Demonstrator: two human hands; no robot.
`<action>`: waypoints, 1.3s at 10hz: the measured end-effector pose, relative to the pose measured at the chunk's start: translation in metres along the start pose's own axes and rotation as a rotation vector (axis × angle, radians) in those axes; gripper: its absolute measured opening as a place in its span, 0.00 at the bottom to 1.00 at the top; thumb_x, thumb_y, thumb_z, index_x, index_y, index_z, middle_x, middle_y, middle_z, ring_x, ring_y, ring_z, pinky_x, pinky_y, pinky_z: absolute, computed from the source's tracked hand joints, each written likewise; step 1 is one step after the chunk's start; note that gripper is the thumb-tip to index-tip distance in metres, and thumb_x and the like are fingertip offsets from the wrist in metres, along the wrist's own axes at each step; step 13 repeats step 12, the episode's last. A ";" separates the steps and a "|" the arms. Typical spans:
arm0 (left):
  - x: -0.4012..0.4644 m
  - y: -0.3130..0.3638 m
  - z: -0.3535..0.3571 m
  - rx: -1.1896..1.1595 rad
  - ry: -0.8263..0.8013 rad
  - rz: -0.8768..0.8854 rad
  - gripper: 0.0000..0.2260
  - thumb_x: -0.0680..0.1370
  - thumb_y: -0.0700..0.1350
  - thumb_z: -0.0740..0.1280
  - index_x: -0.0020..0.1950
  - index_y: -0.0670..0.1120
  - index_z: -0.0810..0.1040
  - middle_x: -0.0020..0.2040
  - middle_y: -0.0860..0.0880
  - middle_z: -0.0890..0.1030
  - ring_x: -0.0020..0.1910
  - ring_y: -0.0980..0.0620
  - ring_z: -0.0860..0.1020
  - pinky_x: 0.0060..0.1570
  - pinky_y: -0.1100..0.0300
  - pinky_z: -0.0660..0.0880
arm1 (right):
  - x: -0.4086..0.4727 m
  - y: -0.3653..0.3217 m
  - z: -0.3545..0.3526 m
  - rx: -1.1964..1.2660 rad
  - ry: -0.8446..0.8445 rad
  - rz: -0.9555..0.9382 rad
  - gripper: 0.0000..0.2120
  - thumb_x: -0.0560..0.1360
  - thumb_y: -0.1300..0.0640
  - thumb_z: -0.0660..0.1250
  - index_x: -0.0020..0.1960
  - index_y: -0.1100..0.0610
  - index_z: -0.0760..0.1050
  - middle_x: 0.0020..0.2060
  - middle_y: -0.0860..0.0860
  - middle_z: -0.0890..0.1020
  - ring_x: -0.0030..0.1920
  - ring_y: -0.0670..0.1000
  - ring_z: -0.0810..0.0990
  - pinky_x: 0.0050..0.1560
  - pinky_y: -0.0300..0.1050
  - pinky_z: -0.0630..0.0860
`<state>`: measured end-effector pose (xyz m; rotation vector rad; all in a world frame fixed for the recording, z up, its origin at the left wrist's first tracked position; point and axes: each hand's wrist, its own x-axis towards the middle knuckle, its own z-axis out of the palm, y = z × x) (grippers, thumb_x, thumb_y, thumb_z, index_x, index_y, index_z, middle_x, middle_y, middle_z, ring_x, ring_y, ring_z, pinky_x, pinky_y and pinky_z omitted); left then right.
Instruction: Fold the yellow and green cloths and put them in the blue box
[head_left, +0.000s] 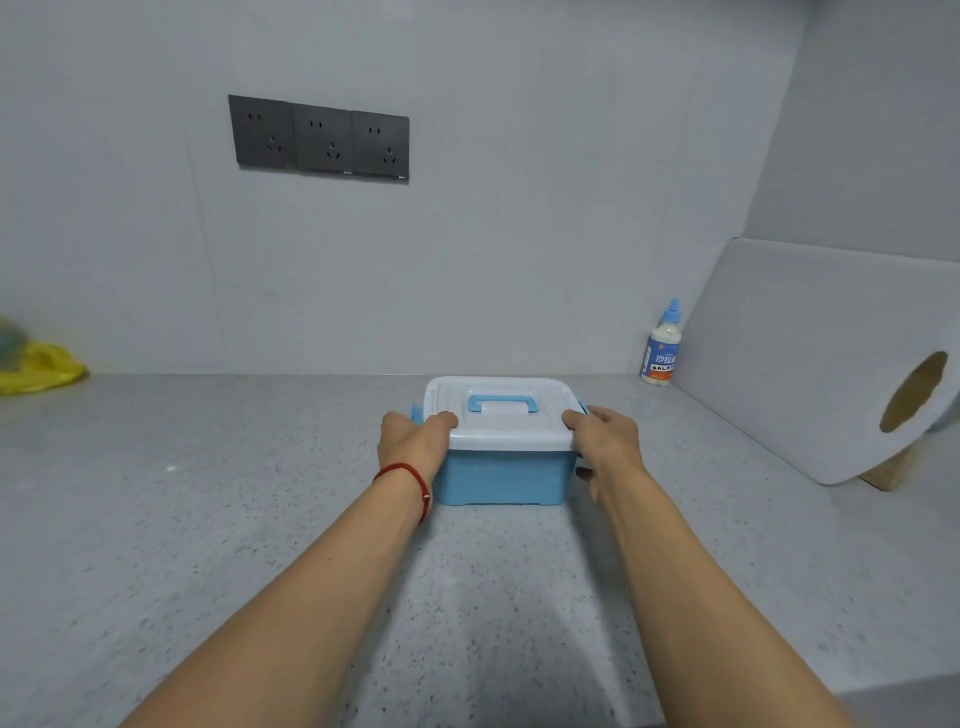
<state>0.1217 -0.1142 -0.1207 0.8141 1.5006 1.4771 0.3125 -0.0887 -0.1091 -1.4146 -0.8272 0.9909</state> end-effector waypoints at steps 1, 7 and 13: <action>-0.001 0.000 0.006 0.027 0.072 0.156 0.20 0.76 0.42 0.69 0.67 0.50 0.70 0.46 0.58 0.71 0.40 0.62 0.71 0.33 0.64 0.66 | -0.003 0.003 0.004 -0.017 0.024 -0.086 0.17 0.80 0.57 0.68 0.68 0.53 0.75 0.55 0.52 0.80 0.50 0.52 0.79 0.51 0.52 0.81; 0.040 -0.044 -0.019 0.170 -0.325 0.431 0.51 0.72 0.38 0.78 0.83 0.55 0.46 0.67 0.77 0.67 0.62 0.76 0.72 0.55 0.75 0.73 | 0.034 0.061 -0.002 -0.190 -0.453 -0.509 0.38 0.76 0.55 0.75 0.77 0.40 0.58 0.65 0.34 0.75 0.63 0.37 0.76 0.55 0.30 0.75; 0.217 -0.038 0.051 0.848 0.195 0.332 0.33 0.75 0.73 0.61 0.70 0.52 0.73 0.60 0.49 0.82 0.55 0.45 0.80 0.46 0.54 0.74 | 0.189 0.063 0.124 -1.069 -0.055 -0.502 0.28 0.82 0.34 0.53 0.74 0.50 0.62 0.62 0.56 0.76 0.59 0.59 0.78 0.47 0.51 0.68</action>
